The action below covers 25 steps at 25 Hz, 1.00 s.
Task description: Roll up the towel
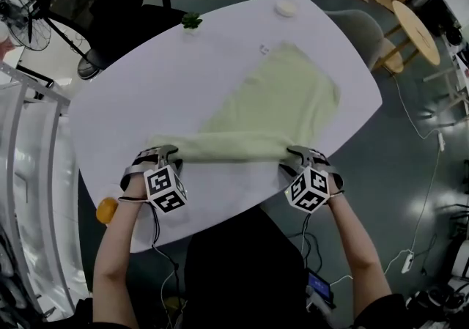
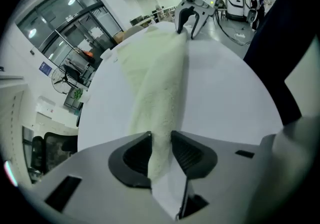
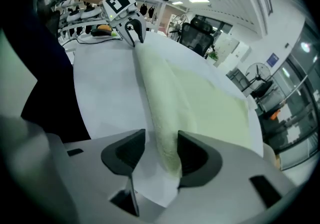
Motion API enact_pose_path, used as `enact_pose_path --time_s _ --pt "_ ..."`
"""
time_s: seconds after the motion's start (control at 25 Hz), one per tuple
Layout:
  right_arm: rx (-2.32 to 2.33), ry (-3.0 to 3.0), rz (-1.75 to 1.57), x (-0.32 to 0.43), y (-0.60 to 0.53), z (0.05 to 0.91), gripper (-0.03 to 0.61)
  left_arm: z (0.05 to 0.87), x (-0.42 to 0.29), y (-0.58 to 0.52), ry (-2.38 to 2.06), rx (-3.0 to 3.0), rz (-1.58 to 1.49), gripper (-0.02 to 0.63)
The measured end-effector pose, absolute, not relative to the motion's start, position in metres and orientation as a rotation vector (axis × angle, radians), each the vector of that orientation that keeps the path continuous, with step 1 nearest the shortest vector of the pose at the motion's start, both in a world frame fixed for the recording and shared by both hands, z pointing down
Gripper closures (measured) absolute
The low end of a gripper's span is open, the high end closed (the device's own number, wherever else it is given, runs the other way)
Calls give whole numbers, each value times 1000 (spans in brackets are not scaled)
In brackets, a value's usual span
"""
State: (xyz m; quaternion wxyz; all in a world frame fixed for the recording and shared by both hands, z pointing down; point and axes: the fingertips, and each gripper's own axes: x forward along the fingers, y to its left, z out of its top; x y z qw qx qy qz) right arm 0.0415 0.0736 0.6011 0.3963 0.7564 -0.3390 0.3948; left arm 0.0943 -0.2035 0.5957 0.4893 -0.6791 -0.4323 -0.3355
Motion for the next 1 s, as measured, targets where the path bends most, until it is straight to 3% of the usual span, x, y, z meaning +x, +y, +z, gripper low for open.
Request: enact_pose_path --time_s 0.16,0.24,0.36,1.0 --pt "1893 -842 943 44 76 602 382 603 102 -204 -965 -1633 -817 503" --pt "1826 -801 889 46 83 601 496 602 102 -203 -932 -1629 -816 538" --pt "1792 -789 833 46 86 595 538 598 99 -204 -889 -1613 -806 557" --pt "1687 -815 640 2 113 562 549 560 19 -185 -830 -1686 -834 565"
